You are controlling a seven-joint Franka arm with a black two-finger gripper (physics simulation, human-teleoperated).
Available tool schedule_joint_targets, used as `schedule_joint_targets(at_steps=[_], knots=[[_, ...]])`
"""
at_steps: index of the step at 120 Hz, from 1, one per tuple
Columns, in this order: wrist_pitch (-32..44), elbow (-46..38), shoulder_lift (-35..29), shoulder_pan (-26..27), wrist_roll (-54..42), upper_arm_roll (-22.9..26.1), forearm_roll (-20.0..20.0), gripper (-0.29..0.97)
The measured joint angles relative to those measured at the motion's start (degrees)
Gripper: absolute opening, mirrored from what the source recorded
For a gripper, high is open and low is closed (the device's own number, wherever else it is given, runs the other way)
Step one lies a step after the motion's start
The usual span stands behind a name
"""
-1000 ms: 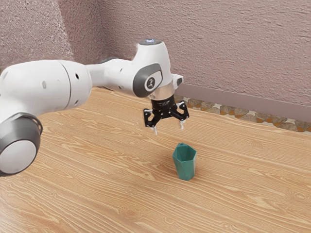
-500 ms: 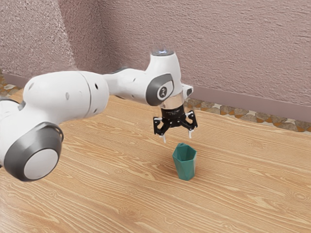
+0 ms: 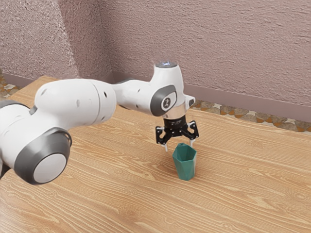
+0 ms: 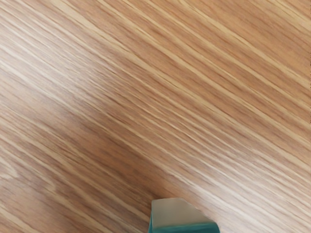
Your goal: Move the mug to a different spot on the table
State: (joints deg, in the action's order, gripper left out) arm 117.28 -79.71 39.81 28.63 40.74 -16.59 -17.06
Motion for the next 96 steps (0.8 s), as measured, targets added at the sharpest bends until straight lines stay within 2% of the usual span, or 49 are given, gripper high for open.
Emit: schedule_joint_targets(at_steps=[40, 96], knots=[[1.32, -0.23, 0.84, -0.07, -0.31, 0.16, -2.04, 0.66], [2.39, -0.28, 1.49, -0.07, -0.38, 0.16, -3.02, 0.42]])
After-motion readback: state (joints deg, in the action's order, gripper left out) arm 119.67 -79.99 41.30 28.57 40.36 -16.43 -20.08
